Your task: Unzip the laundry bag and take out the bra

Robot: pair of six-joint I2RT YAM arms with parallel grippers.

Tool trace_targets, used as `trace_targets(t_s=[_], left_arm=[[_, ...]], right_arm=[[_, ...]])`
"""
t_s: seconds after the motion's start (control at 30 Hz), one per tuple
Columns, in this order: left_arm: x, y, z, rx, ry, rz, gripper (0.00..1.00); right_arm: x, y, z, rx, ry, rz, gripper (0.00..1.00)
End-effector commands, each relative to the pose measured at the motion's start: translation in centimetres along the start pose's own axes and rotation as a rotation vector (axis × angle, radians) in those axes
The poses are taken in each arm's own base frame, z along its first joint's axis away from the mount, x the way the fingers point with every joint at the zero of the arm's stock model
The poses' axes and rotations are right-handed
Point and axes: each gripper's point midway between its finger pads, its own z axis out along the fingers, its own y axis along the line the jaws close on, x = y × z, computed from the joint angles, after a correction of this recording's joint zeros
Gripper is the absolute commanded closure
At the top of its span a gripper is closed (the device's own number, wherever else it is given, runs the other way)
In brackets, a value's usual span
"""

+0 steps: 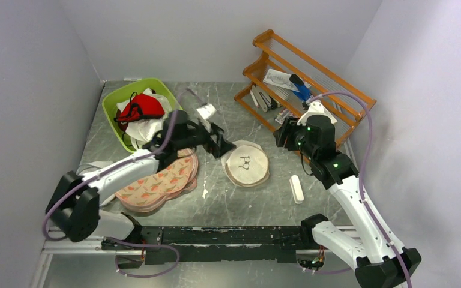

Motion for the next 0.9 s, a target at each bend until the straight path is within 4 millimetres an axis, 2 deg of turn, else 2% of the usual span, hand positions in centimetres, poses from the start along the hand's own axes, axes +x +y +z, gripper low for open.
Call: trace_targets(t_s=[0.0,0.13,0.23,0.3,0.4,0.57,0.73,0.87], left_arm=[[-7.3,5.4,-5.8,-0.233,-0.239,-0.083,0.02],[-11.2,10.8,-13.5,-0.507,-0.388,-0.135,0.05],[-12.7,14.0,-19.3,-0.677,-0.476,-0.196,0.05],[-13.4,15.3,-23.4,-0.785,-0.532,-0.211,0.06],[-14.7,15.6,-27.9,-0.918,-0.576,-0.172,0.06],[-18.7,13.4,-30.4,-0.972,-0.558,-0.044,0.06],[-22.3,8.1,-29.3,-0.789,-0.606,0.121,0.06],[-22.9,4.2,-27.9,-0.639,-0.651,0.254,0.06]], right_arm=[[-0.1,0.4,0.3,-0.033,-0.019,-0.005,0.45],[-0.1,0.6,0.3,-0.048,-0.024,-0.011,0.35],[-0.2,0.9,0.3,-0.063,-0.029,-0.026,0.24],[-0.5,1.1,0.2,-0.08,-0.039,-0.034,0.1],[-1.0,1.6,-0.2,-0.111,-0.066,-0.051,0.01],[-3.3,2.8,-2.1,-0.18,-0.181,-0.073,0.0],[-6.7,2.0,-4.4,-0.124,-0.336,-0.073,0.0],[-7.8,0.5,-4.6,-0.032,-0.365,-0.071,0.0]])
